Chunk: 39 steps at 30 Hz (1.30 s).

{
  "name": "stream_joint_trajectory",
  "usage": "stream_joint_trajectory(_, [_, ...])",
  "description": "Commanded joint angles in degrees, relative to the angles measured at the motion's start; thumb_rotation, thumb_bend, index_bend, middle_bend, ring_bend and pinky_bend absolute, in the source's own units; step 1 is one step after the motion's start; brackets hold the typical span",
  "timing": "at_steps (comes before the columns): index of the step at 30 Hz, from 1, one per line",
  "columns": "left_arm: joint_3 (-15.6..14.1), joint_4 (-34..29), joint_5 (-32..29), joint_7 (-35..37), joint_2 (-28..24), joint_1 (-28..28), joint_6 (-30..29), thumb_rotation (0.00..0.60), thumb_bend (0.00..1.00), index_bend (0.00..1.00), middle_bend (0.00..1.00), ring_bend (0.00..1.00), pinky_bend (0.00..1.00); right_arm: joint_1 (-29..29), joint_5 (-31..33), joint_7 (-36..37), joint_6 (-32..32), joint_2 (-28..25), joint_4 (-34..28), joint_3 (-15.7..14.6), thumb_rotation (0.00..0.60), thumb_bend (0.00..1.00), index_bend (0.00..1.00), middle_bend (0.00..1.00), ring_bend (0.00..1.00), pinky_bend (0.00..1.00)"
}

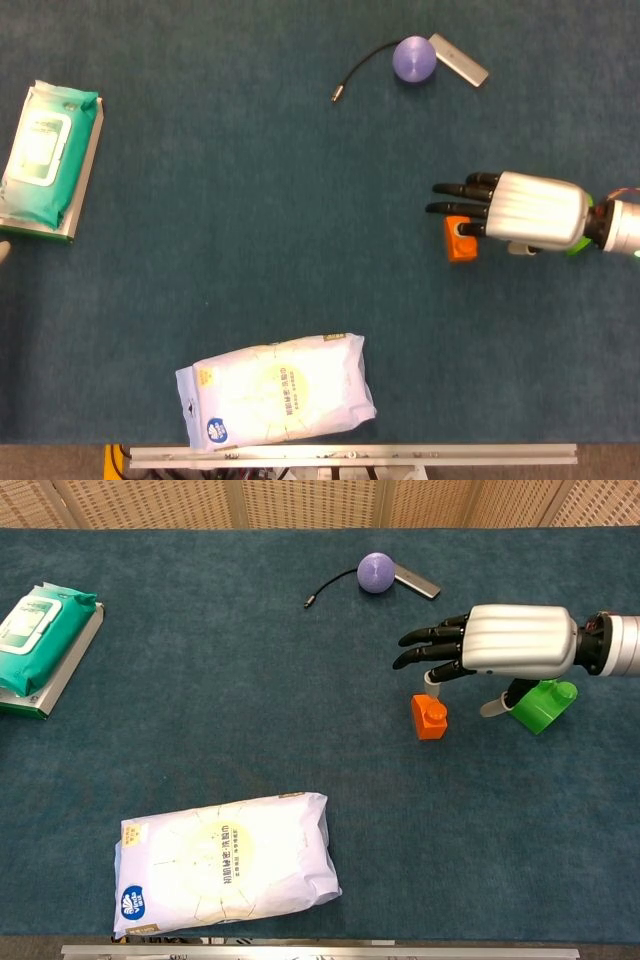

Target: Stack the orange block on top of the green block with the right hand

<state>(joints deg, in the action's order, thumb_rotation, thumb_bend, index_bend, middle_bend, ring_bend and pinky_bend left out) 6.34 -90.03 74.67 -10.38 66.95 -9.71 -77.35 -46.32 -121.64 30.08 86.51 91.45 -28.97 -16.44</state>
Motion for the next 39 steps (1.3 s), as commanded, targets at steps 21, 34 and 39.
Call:
stream_joint_trajectory(21, [-0.7,0.3,-0.5,0.9,-0.2,0.5,-0.2,0.600,0.11,0.36,0.38,0.39,0.54,-2.3,2.1,1.0,-2.5,5.9,6.3,-2.6,0.600,0.05,0.41,0.12,0.04,0.27])
stream_joint_trajectory(34, [-0.7,-0.1,-0.5,1.1,-0.7,0.7,-0.6,0.600,0.11,0.36,0.38,0.39,0.54,-3.7,2.9,1.1,-4.5,6.7,5.9,-3.7,0.600,0.11,0.41,0.10,0.02,0.25])
stream_joint_trajectory(39, [-0.8,-0.1,-0.6,1.1,-0.7,0.7,-0.6,0.600,0.11,0.36,0.38,0.39,0.54,-4.3,3.1,1.1,-5.3,6.9,5.8,-4.1,0.600,0.13,0.41,0.10,0.02,0.25])
